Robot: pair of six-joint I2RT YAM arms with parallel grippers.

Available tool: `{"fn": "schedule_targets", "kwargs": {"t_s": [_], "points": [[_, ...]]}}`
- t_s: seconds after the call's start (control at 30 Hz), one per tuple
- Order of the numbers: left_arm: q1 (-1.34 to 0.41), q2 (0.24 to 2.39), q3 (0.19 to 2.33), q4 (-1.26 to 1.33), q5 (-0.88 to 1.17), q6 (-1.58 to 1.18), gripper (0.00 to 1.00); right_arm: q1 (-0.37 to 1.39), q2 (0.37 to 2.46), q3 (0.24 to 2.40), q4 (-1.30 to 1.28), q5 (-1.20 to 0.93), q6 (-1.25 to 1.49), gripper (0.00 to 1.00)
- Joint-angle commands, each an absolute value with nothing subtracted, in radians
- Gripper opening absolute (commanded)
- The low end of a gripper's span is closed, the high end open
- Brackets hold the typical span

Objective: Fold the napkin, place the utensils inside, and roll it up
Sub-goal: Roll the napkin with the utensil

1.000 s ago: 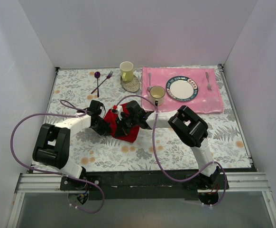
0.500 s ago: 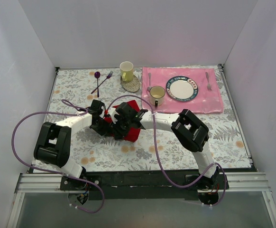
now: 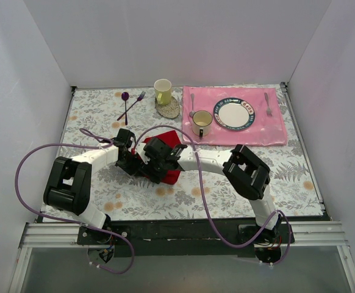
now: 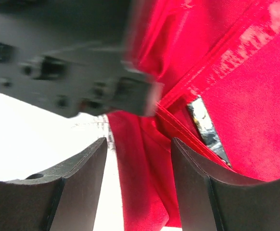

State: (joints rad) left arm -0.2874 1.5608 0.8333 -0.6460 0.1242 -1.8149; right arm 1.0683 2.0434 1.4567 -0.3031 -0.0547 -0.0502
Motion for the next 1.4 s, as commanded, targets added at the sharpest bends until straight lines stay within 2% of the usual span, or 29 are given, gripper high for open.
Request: {"fn": "schedule_targets", "kwargs": {"t_s": [0.0,0.13,0.37,0.47,0.53,0.67,0.77,1.03,1.37], "points": [[-0.295,1.562,0.831,-0.719,0.11,-1.809,0.0,1.097,2.008,1.453,-0.282,-0.02,-0.069,0.62],[-0.295,1.559,0.841,-0.727,0.11,-1.813,0.0,1.118,2.048,1.459,-0.261,-0.009,-0.057,0.59],[-0.295,1.557,0.828,-0.729,0.123,-1.818,0.0,1.135,2.092,1.454,-0.259,0.101,-0.031,0.44],[-0.295,1.559,0.83,-0.73,0.121,-1.822,0.0,1.14,2.097,1.436,-0.247,0.114,-0.028,0.41],[-0.295,1.56,0.834,-0.732,0.112,-1.821,0.0,1.143,2.092,1.446,-0.259,0.095,-0.026,0.46],[-0.293,1.56,0.824,-0.727,0.112,-1.819,0.0,1.141,1.99,1.477,-0.265,0.018,-0.021,0.66],[-0.293,1.554,0.821,-0.723,0.117,-1.819,0.0,1.128,1.933,1.48,-0.252,0.006,-0.034,0.73],[-0.291,1.545,0.824,-0.723,0.115,-1.818,0.0,1.08,1.934,1.462,-0.245,0.006,-0.061,0.76],[-0.293,1.534,0.821,-0.718,0.123,-1.813,0.0,1.04,1.993,1.48,-0.238,-0.113,-0.139,0.76]]}}
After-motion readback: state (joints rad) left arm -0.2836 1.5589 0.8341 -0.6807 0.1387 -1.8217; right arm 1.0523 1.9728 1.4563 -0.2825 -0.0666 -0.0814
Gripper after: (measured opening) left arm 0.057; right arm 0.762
